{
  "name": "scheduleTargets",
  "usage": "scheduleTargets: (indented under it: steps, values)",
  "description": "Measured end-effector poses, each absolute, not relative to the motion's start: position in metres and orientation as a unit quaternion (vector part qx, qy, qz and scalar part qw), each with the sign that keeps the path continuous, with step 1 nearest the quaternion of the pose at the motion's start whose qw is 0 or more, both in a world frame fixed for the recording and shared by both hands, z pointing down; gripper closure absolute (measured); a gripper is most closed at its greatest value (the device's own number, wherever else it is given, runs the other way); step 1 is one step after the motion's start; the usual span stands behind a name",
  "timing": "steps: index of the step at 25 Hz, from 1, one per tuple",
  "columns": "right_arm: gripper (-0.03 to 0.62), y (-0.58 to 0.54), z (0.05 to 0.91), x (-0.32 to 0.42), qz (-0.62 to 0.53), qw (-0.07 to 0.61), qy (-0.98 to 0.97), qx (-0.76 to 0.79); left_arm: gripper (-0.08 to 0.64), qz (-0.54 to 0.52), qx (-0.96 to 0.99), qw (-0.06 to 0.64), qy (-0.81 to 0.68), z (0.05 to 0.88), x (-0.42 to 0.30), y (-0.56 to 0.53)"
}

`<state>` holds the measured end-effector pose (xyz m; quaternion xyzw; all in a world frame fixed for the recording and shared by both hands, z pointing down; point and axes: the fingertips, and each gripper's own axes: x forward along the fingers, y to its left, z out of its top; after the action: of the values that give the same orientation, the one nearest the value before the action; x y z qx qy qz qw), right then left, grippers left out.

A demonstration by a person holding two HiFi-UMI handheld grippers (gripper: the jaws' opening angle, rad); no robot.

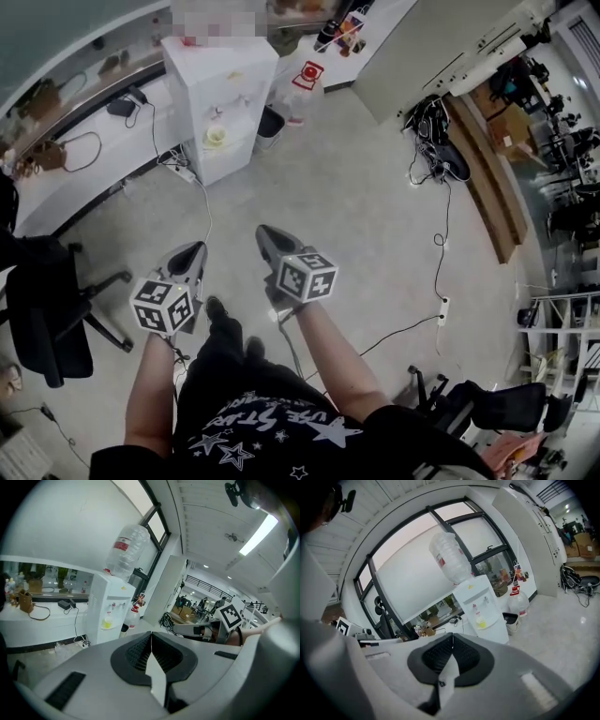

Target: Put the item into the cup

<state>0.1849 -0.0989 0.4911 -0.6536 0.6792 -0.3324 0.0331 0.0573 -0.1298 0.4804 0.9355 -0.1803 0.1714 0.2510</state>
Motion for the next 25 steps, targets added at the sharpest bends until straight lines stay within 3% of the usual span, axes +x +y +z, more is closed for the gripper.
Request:
scheduleTargets:
  steps: [25]
  values:
    - [0.591,0.085,0.416,0.103,-0.283,0.043,0.728,-0.623,0.554,0.102,0.951,0.205,-0.209,0.398,-0.024,0.069]
